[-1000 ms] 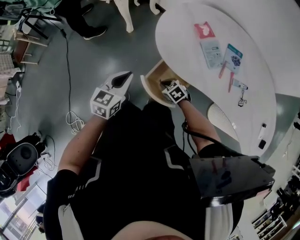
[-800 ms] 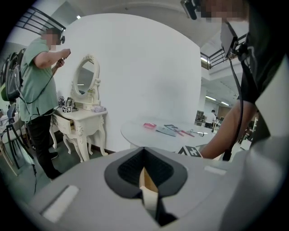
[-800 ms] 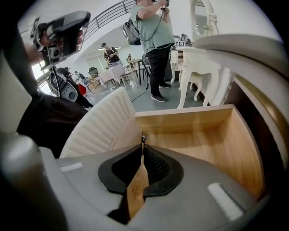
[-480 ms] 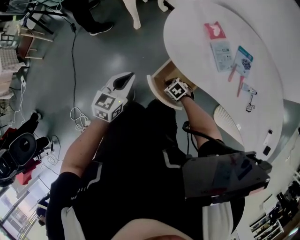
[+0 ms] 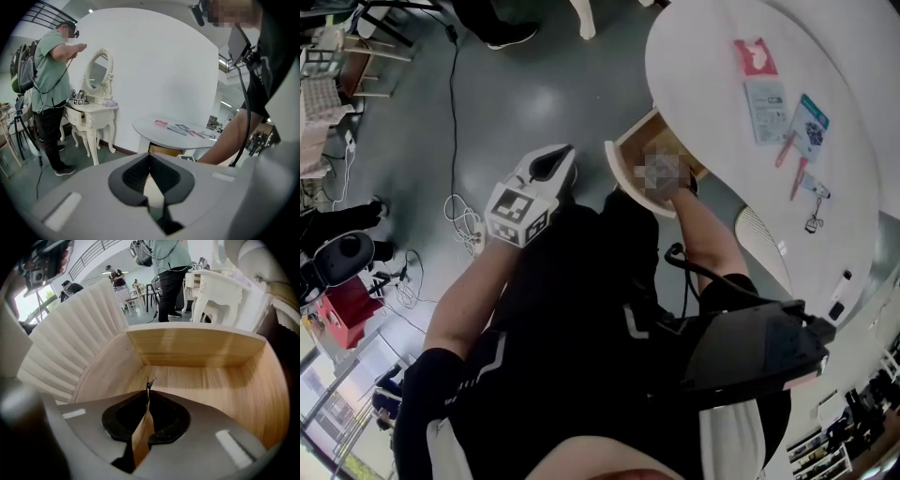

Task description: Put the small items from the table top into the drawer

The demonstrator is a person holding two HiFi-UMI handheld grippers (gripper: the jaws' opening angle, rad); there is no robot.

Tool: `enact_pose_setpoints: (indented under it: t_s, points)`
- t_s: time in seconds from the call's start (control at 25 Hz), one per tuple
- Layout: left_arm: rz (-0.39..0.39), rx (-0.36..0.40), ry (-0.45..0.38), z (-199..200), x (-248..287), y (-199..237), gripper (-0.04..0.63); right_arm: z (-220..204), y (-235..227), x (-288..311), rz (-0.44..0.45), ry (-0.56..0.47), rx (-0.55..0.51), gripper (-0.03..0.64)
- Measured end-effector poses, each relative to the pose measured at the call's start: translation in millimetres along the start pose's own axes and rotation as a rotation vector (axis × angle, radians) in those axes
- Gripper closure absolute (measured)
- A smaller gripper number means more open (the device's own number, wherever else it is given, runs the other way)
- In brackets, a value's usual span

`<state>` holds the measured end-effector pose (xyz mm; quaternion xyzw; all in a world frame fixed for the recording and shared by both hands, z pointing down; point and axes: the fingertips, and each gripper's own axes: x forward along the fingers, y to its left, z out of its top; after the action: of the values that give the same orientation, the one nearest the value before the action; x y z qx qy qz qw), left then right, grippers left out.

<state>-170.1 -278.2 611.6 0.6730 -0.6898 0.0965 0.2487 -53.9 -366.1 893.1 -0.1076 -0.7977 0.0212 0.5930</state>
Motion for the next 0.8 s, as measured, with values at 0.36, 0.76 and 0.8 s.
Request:
enact_pose_setpoints:
  t_s: [0.36, 0.76, 0.8]
  points:
    - [-0.006, -0.025, -0.018, 3.3, -11.4, 4.2, 0.595, 5.3, -11.8, 13.0, -0.008, 0.030, 0.010, 0.596]
    - [-0.028, -0.053, -0.019, 3.1, -15.9, 8.1, 0.595, -3.3, -13.9, 22.7, -0.024, 0.074, 0.016, 0.595]
    - [-0.040, -0.048, -0.020, 4.2, -15.6, 7.1, 0.595, -2.8, -14.7, 22.7, -0.024, 0.073, 0.017, 0.595]
